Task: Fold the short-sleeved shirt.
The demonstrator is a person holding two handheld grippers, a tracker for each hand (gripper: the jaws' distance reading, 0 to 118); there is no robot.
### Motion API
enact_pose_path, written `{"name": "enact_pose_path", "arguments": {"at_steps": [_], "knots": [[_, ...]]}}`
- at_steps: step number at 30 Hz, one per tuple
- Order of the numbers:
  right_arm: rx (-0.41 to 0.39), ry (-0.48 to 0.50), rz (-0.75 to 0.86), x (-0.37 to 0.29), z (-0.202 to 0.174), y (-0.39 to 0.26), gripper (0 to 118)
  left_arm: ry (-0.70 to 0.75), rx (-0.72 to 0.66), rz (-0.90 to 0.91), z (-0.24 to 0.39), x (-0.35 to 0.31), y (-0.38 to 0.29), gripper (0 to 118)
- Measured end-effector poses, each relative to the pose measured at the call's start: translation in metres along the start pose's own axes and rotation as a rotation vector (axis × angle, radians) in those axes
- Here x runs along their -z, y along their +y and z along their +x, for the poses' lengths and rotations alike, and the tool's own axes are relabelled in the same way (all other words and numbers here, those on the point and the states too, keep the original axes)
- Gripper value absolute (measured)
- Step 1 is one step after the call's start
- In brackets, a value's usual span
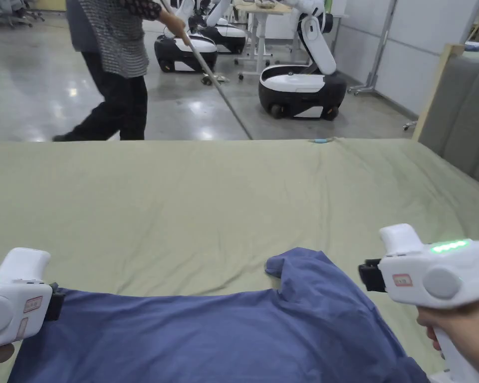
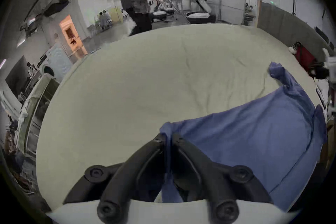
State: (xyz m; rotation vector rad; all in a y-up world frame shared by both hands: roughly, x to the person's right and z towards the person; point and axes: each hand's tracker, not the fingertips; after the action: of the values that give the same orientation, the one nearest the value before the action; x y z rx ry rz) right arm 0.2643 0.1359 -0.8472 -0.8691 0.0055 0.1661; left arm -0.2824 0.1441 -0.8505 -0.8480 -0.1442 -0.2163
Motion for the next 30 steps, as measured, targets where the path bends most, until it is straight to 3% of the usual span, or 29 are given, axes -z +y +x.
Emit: {"name": "enact_pose_path", "arguments": {"at_steps": [1,7,12,13,15,19,25,30], "knots": [[0.008,0.021,-0.057,0.018,0.002,0.006,96,-0.004,0.000,0.002,-0.003,0.003,0.001,5],[-0.008,0.018,-0.193,0.088,0.002,0.013,96,0.003,0.007,-0.009,-0.008,0.014,0.000,5],[0.110,0.002,-0.247,0.086,0.001,0.002,94,0.013,0.011,-0.020,-0.011,0.022,0.001,5],[0.123,0.064,-0.236,0.084,-0.001,0.001,79,0.013,0.009,-0.021,-0.010,0.023,0.001,5],[0.040,-0.005,-0.223,0.081,-0.010,0.001,69,0.012,0.004,-0.030,-0.010,0.029,0.001,5],[-0.020,-0.022,-0.250,0.074,-0.023,0.005,6,0.032,-0.003,-0.058,-0.010,0.038,-0.001,5],[-0.003,0.012,-0.165,0.029,-0.012,0.012,5,0.035,-0.031,-0.046,-0.013,0.013,-0.004,5],[-0.040,0.054,-0.044,-0.060,-0.004,0.022,5,0.033,-0.017,0.023,-0.014,-0.044,-0.004,5]]}}
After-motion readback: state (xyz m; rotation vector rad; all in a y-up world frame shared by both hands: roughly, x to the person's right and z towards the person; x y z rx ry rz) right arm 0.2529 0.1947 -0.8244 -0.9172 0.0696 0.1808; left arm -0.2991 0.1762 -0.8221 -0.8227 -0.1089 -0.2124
